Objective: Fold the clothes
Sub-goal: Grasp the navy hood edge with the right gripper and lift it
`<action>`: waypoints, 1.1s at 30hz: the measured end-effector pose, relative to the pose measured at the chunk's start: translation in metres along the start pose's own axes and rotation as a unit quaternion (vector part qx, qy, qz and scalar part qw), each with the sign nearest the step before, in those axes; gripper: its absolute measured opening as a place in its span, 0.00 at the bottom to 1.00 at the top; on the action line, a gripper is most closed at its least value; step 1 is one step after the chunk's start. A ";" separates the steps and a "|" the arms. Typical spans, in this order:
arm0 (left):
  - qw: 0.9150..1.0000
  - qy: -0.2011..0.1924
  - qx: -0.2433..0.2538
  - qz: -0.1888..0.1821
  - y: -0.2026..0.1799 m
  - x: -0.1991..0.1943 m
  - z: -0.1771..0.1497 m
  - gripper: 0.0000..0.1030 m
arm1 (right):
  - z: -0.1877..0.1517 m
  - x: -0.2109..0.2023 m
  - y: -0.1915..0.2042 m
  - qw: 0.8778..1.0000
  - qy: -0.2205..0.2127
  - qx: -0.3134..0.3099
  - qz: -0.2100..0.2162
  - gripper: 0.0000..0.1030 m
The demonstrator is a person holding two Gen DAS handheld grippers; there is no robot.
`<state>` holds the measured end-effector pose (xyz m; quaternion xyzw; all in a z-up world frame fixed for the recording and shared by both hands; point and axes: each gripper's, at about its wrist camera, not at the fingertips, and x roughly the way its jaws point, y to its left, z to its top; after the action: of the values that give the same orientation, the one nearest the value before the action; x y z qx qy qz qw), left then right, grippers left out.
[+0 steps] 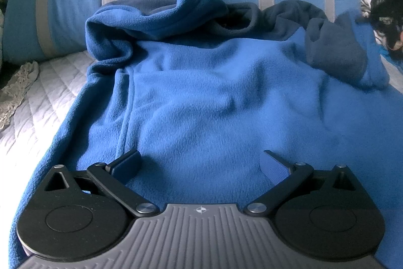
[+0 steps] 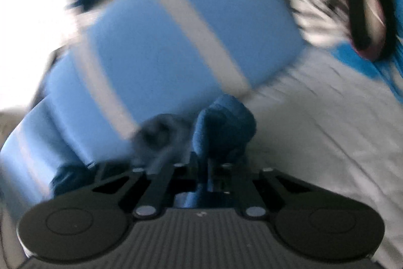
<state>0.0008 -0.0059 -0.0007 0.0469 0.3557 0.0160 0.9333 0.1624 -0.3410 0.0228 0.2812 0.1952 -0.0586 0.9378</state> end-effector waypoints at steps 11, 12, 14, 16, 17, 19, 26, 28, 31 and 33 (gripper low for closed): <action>0.999 -0.004 -0.028 -0.036 0.022 -0.007 0.009 1.00 | -0.082 -0.058 0.135 0.957 -0.007 -0.245 0.157 0.05; 0.999 -0.011 -0.038 -0.029 0.028 -0.011 0.012 1.00 | -0.090 -0.061 0.141 0.951 0.000 -0.259 0.167 0.05; 0.997 -0.026 -0.069 -0.006 0.042 -0.016 0.016 1.00 | -0.104 -0.068 0.150 0.944 0.012 -0.276 0.179 0.05; 0.994 -0.032 -0.108 0.003 0.060 -0.019 0.021 1.00 | -0.117 -0.074 0.158 0.935 0.028 -0.298 0.191 0.05; 0.991 -0.030 -0.131 0.003 0.070 -0.020 0.023 1.00 | -0.124 -0.077 0.162 0.927 0.041 -0.317 0.197 0.05; 0.984 -0.022 -0.175 0.004 0.087 -0.018 0.025 1.00 | -0.138 -0.082 0.171 0.908 0.067 -0.357 0.210 0.05; 0.969 -0.008 -0.246 0.006 0.118 -0.014 0.025 1.00 | -0.185 -0.108 0.178 0.806 0.141 -0.518 0.248 0.07; 0.969 -0.010 -0.248 -0.002 0.118 -0.015 0.025 1.00 | -0.190 -0.112 0.173 0.783 0.158 -0.543 0.257 0.09; 0.970 -0.008 -0.242 -0.012 0.113 -0.014 0.026 1.00 | -0.193 -0.118 0.167 0.754 0.181 -0.569 0.275 0.13; 0.971 -0.006 -0.237 -0.014 0.111 -0.013 0.027 1.00 | -0.192 -0.125 0.164 0.741 0.189 -0.572 0.298 0.40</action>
<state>0.0094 0.1014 0.0392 -0.1804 0.3367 0.0864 0.9201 0.0195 -0.0987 0.0086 -0.2586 0.2717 0.4006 0.8359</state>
